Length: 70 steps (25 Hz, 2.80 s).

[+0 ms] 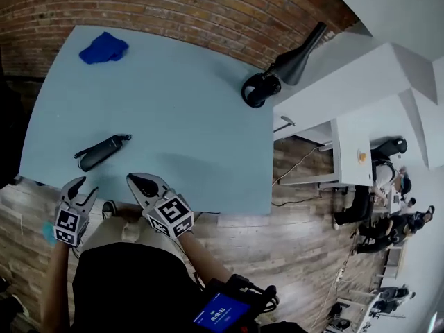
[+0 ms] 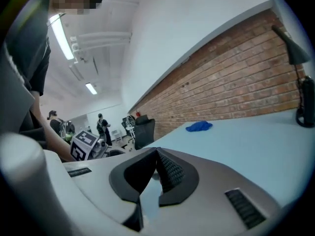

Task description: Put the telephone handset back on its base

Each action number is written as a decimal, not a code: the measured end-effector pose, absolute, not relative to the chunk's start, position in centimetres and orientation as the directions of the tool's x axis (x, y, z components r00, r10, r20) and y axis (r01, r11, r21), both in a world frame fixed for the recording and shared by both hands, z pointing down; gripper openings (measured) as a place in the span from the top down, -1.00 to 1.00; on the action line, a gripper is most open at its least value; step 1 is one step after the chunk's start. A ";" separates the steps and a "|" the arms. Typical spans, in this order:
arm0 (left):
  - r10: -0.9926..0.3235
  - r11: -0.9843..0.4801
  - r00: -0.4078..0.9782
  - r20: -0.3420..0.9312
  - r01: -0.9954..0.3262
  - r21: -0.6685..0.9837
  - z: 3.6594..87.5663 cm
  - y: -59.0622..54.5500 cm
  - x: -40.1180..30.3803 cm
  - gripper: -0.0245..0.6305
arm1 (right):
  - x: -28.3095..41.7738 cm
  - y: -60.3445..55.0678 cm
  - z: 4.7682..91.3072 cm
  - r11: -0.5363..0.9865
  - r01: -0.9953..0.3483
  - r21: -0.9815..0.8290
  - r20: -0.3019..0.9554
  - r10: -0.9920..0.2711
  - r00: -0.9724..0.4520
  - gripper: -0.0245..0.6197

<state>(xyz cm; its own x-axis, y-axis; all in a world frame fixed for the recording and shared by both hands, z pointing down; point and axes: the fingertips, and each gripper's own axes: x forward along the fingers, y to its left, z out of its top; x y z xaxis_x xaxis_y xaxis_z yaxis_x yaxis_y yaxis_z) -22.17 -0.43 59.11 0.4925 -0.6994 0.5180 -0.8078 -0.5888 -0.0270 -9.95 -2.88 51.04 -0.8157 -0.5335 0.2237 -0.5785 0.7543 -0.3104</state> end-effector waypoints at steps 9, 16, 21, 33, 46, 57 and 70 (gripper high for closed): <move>-0.897 -0.436 0.423 0.132 -0.895 -0.094 38.4 -6.1 -24.1 0.26 | -13.8 -7.5 35.4 0.897 -0.437 -0.073 -0.043 -0.440 -0.897 0.87; -0.871 -0.417 0.462 -0.167 -0.875 -0.245 26.3 -4.1 -21.5 0.39 | -12.8 -5.6 26.0 0.900 -0.428 0.087 -0.229 -0.400 -0.887 0.87; -0.869 -0.443 0.485 -0.101 -0.852 -0.278 29.9 -5.0 -20.2 0.71 | -12.8 -5.8 29.0 0.884 -0.451 0.127 -0.190 -0.424 -0.885 0.87; -0.867 -0.432 0.413 0.278 -0.902 -0.005 49.8 -4.2 -21.9 0.83 | -8.7 -4.2 48.7 0.821 -0.548 -0.159 0.139 -0.531 -0.836 0.87; -0.810 -0.438 0.432 0.396 -0.895 0.080 55.7 -2.9 -21.8 0.83 | -8.1 -3.4 53.8 0.794 -0.571 -0.210 0.222 -0.530 -0.819 0.87; -0.792 -0.445 0.439 0.424 -0.891 0.091 56.9 -3.6 -21.5 0.83 | -7.1 -4.0 55.7 0.779 -0.592 -0.206 0.262 -0.539 -0.801 0.87; -0.759 -0.456 0.439 0.481 -0.885 0.089 58.5 -5.2 -19.5 0.83 | -6.2 -5.1 57.0 0.777 -0.576 -0.254 0.265 -0.517 -0.814 0.87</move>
<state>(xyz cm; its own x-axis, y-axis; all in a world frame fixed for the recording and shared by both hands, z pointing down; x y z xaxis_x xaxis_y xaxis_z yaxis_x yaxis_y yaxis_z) -19.53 -5.17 58.45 0.4395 -0.7587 0.4808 -0.8854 -0.4563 0.0892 -6.23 -5.11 57.01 -0.8140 -0.5170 0.2648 -0.5761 0.7771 -0.2536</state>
